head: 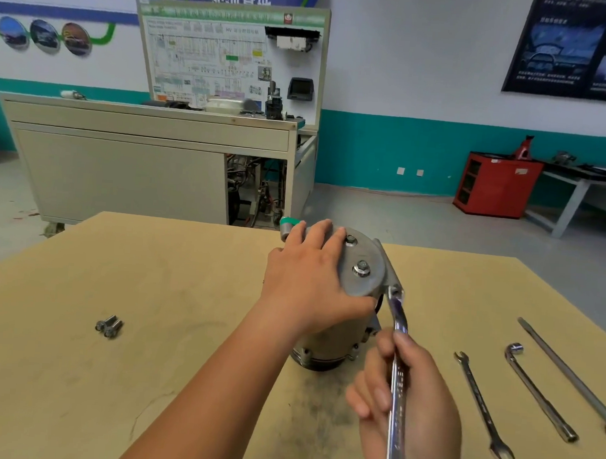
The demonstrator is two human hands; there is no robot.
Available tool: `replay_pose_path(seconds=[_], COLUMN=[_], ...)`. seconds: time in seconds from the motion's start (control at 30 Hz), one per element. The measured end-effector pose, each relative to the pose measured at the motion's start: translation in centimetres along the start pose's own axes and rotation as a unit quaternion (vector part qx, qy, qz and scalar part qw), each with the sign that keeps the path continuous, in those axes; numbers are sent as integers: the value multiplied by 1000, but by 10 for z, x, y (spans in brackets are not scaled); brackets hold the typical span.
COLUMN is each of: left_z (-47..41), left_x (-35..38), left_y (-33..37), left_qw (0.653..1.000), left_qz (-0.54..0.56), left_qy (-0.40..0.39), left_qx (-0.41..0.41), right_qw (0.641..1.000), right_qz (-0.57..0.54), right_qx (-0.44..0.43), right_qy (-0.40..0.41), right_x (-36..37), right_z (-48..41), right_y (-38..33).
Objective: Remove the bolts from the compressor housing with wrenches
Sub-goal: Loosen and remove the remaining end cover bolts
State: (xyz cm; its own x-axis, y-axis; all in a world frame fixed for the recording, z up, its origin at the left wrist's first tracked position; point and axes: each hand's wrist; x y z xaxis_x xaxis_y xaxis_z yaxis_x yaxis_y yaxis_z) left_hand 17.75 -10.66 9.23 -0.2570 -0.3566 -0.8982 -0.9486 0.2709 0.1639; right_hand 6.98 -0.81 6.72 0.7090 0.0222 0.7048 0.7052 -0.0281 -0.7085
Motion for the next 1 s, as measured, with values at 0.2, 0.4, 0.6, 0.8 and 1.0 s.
replay_pose_path(seconds=[0.2,0.4,0.6,0.8,1.0], left_z=[-2,-5,-6,-8,-7], left_x=[-2,-5,-4,-1,-1], left_y=[2,1,3,-1,-1], left_qw=[1000,999,998,998,998], left_qz=[-7,-33,-52,-46,-47], left_qy=[-17,-35,-35,-40,-39], left_qx=[10,12,5,2,12], right_qw=[998,988,993,990,987], right_qz=[0,50,55,28,16], right_qx=[49,79,85,117,131], right_qy=[-48,-124,-57,-78,-93], right_x=[8,24,28,30,28], right_z=[-8,-17,-32,-39,-38], right_y=[-5,-13,-14,-16,-16])
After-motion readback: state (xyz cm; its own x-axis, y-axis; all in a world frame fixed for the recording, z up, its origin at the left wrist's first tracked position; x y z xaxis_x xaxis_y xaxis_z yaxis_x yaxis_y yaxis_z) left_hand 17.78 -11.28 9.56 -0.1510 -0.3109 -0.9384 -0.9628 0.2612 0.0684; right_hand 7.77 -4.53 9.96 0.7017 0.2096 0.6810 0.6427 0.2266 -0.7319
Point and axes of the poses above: each hand's wrist, its own z-axis away from the middle knuckle, its own x-axis out of the palm, y = z × x
